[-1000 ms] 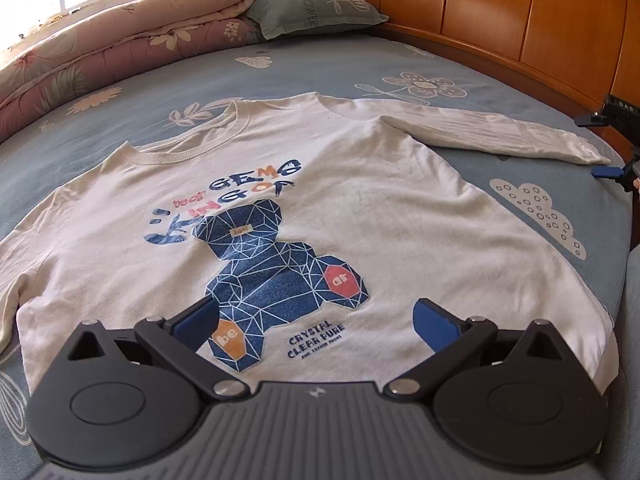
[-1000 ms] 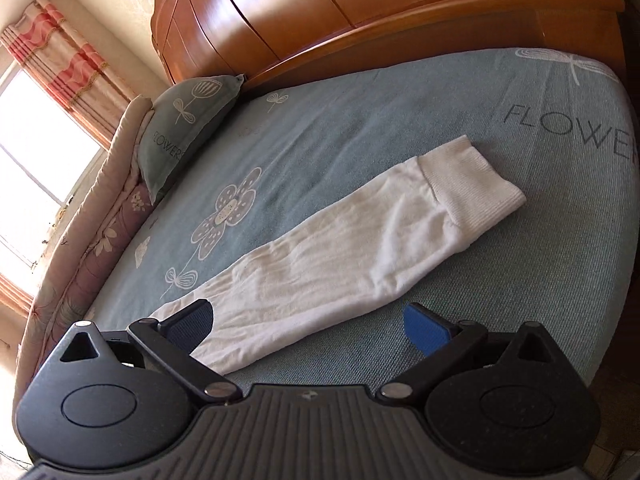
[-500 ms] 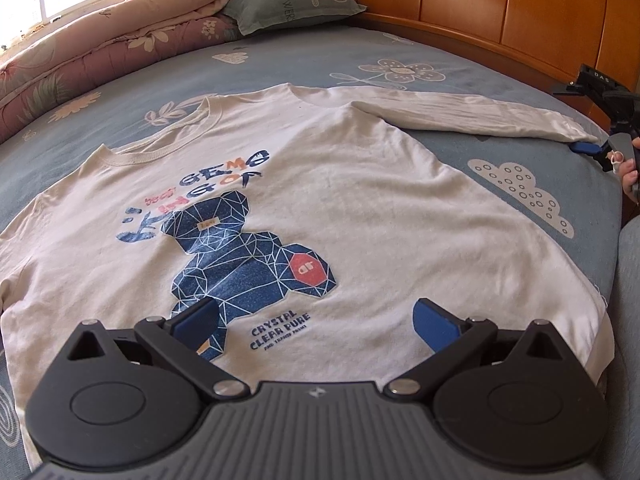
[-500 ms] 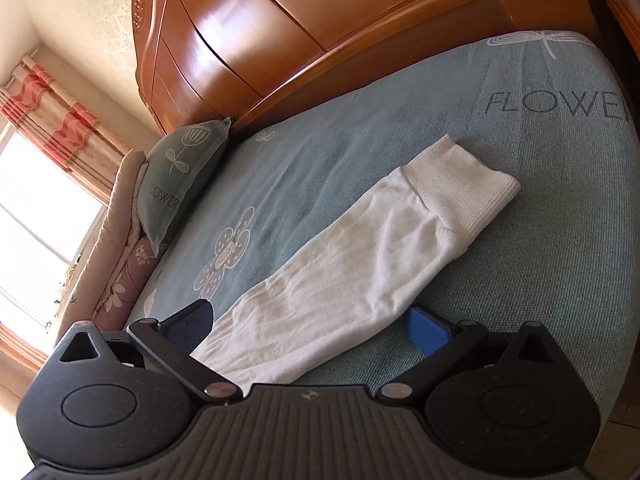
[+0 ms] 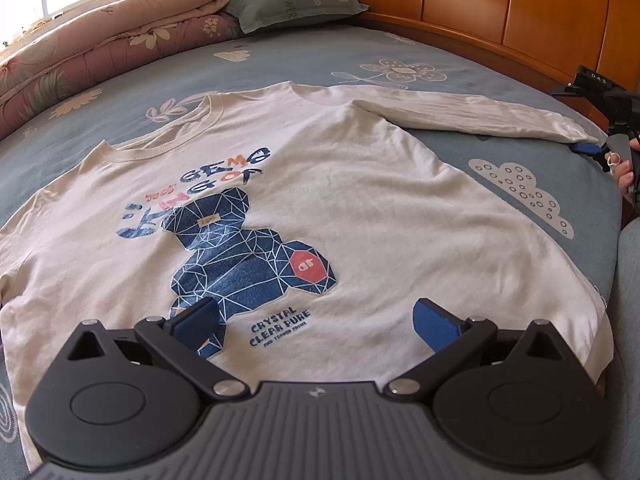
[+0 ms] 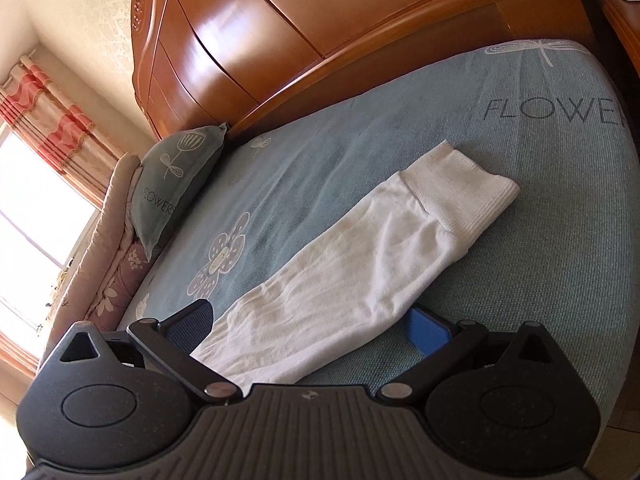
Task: Fold clothes
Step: 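Move the open right gripper along the sleeve toward its ribbed cuff, then grasp the sleeve cuff with the right gripper and lift it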
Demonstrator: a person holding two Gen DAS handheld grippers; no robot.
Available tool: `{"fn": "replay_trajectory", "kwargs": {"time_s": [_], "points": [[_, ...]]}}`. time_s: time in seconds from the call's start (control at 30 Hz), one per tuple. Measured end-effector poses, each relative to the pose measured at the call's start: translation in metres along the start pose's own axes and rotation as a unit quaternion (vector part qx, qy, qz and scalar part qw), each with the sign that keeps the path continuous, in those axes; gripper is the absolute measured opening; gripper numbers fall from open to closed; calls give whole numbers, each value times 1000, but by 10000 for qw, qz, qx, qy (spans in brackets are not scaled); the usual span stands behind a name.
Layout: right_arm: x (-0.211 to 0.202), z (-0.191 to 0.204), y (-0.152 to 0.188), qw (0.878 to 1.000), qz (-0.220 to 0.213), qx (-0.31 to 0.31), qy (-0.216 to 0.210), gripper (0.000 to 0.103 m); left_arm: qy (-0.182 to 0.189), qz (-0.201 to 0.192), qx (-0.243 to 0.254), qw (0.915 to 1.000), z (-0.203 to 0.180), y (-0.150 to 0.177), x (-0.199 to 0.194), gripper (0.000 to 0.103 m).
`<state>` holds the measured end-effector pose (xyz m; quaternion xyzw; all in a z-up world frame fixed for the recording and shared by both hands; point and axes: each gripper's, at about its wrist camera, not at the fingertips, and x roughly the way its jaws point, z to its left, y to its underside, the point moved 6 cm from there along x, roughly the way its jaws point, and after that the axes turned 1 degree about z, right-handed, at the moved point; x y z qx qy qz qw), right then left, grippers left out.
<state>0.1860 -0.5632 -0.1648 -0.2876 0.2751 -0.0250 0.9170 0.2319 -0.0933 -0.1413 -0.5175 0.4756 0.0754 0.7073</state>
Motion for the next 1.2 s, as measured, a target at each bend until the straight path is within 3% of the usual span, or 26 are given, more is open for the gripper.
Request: {"fn": "replay_trajectory", "kwargs": {"time_s": [0.73, 0.97, 1.2], "points": [[25, 7, -11, 9978, -297, -588, 103, 103, -38, 57, -40, 10000, 3, 2, 3, 102], [18, -3, -16, 9990, -427, -33, -155, 103, -28, 45, -52, 10000, 5, 2, 2, 102], [38, 0, -31, 9982, -421, -425, -100, 103, -48, 59, -157, 9998, 13, 2, 4, 102]]}}
